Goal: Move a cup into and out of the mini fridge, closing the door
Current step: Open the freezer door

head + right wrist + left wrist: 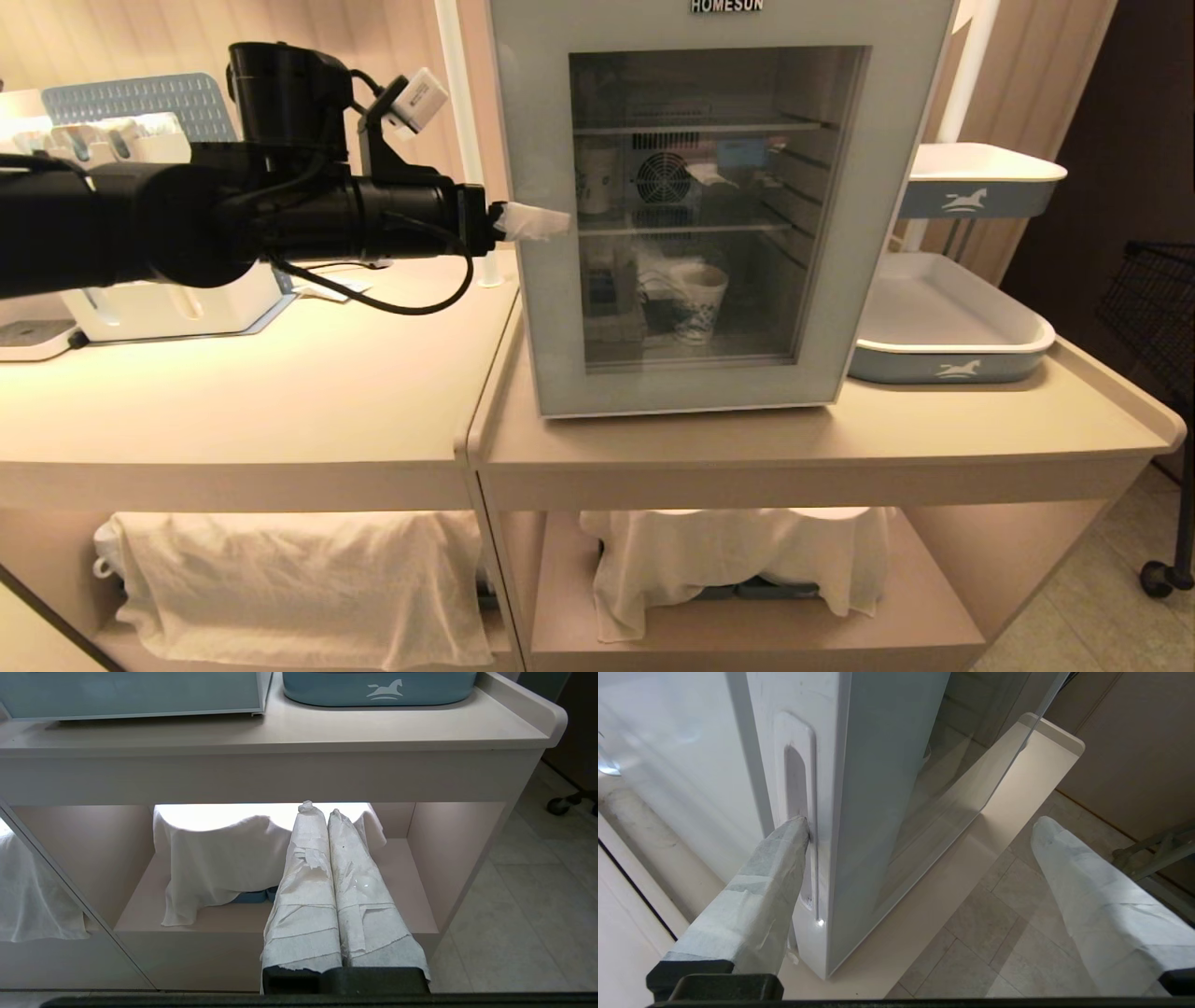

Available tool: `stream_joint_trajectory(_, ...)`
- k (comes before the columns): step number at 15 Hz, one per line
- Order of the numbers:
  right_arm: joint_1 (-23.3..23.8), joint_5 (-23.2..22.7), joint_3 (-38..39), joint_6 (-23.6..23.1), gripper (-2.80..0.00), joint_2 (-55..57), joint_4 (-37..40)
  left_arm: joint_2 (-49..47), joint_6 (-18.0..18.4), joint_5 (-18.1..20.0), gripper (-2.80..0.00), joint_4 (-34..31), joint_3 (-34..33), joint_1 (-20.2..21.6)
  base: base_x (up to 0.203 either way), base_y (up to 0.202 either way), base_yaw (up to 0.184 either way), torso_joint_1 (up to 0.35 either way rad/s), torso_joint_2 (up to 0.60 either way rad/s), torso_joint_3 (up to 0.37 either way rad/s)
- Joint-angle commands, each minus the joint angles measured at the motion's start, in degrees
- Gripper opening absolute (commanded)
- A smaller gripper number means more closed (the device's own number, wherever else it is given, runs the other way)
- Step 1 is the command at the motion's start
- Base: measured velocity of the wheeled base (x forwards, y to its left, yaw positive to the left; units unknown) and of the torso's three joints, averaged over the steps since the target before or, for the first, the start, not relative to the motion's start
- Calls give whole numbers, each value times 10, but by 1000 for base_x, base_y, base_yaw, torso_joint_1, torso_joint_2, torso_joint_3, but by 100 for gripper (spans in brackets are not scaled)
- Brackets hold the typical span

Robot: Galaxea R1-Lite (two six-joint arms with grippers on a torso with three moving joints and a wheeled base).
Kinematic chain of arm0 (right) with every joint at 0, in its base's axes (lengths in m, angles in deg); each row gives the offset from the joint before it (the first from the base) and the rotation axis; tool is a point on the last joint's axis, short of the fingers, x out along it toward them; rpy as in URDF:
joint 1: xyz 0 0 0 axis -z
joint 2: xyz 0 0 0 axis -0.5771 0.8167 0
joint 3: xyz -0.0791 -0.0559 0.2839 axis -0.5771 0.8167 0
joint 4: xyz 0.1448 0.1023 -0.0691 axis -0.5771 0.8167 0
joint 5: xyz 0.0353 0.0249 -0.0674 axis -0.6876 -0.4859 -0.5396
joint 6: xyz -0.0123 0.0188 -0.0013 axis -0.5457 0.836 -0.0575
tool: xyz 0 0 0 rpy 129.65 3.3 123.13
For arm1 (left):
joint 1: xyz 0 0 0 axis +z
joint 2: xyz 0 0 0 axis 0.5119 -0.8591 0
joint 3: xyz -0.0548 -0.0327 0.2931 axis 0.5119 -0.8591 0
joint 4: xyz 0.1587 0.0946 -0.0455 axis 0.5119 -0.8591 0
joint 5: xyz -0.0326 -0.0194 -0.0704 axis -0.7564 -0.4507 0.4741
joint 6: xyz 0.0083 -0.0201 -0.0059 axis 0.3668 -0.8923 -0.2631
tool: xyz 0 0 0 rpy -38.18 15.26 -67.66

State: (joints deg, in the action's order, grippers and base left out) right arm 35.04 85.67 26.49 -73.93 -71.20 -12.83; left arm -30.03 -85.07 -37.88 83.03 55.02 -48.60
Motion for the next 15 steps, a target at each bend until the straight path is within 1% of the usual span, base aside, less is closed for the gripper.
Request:
stream_joint_trajectory(1, 0, 0, 0, 1, -280, 0, 0, 11, -5, 3, 0, 2, -9, -1, 0, 0, 0, 0, 0, 0)
stream_joint_trajectory(7, 0, 0, 0, 0, -280, 0, 0, 24, -10, 5, 0, -1, -21, -3, 0, 0, 0, 0, 0, 0)
stream_joint_trajectory(15, 0, 0, 0, 1, -280, 0, 1, 68, -14, 8, 0, 2, -82, -3, 0, 0, 0, 0, 0, 0)
